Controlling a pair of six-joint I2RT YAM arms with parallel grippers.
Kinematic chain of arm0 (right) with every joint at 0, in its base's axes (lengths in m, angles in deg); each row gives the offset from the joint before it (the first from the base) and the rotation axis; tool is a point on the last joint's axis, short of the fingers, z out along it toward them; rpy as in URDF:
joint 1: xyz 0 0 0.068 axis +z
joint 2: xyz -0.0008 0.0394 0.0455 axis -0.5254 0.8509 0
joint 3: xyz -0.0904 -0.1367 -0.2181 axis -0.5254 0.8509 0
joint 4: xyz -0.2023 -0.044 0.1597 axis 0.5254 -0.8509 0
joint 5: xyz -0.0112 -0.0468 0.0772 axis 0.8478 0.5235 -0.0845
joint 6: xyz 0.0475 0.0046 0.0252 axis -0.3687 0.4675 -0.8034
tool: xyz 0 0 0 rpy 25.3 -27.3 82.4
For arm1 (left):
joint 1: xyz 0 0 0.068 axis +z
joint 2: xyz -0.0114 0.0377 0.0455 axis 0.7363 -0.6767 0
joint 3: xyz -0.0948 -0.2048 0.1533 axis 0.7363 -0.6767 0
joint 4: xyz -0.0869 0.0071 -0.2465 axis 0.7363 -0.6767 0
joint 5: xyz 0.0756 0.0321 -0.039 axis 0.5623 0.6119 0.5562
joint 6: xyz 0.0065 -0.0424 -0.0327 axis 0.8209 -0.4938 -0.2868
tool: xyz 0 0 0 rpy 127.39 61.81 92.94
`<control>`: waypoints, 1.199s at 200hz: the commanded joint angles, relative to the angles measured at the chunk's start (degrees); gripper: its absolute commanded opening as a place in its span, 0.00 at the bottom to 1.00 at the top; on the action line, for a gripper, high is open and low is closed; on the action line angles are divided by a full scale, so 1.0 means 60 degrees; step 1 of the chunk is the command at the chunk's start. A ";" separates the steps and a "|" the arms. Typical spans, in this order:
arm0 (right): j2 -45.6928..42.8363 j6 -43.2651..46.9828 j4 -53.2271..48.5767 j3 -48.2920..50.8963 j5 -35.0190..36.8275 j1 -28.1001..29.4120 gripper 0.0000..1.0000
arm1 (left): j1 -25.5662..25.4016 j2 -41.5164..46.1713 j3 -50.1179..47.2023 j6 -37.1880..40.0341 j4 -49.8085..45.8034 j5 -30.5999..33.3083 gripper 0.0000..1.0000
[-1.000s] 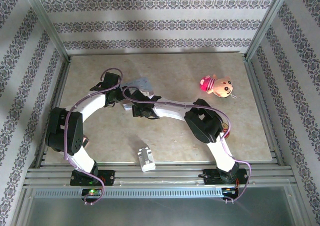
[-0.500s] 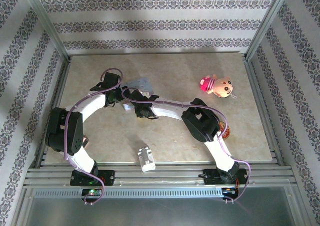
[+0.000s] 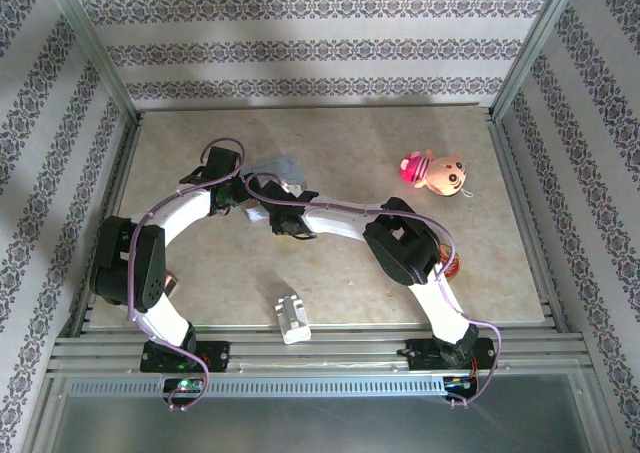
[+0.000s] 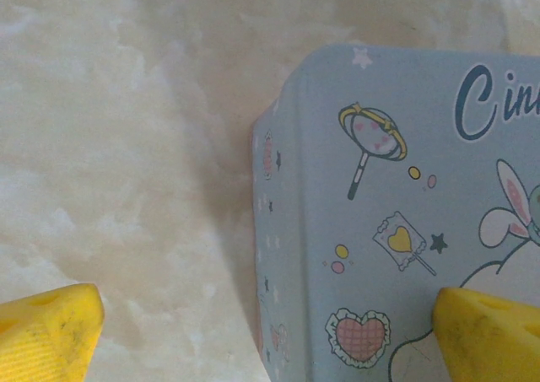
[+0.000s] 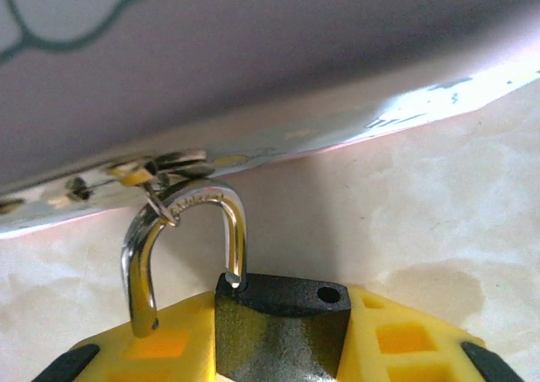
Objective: Unlock the padlock with the key
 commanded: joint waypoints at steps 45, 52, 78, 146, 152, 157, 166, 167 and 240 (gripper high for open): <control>-0.0689 -0.1370 0.2053 0.1218 -0.1022 -0.0178 0.05 | 0.0140 0.0138 -0.0281 -0.0098 -0.0088 -0.0024 0.99; -0.0692 -0.1457 0.2239 0.1306 -0.1140 -0.0214 0.05 | 0.0146 0.0138 -0.0279 -0.0120 -0.0088 -0.0024 0.99; -0.0660 -0.1799 0.2917 0.1631 -0.1513 -0.0326 0.04 | 0.0147 0.0152 -0.0291 -0.0158 -0.0073 -0.0069 0.99; -0.0673 -0.2123 0.3711 0.1872 -0.1938 -0.0501 0.02 | 0.0140 0.0226 -0.0373 -0.0195 -0.0015 -0.0052 0.99; -0.0659 -0.2154 0.3760 0.1876 -0.1970 -0.0524 0.02 | 0.0139 0.0235 -0.0387 -0.0201 -0.0001 -0.0066 0.99; -0.0667 -0.2181 0.3808 0.1889 -0.1995 -0.0549 0.02 | 0.0139 0.0238 -0.0398 -0.0201 0.0000 -0.0085 0.99; -0.0668 -0.2222 0.3896 0.1902 -0.2060 -0.0571 0.02 | 0.0148 0.0226 -0.0405 -0.0223 0.0015 -0.0111 0.99; -0.0671 -0.2226 0.3903 0.1911 -0.2058 -0.0573 0.02 | 0.0151 0.0226 -0.0404 -0.0227 0.0015 -0.0119 0.99; -0.0729 -0.2390 0.4315 0.2194 -0.2136 -0.0636 0.02 | 0.0142 0.0224 -0.0439 -0.0245 0.0030 -0.0141 0.99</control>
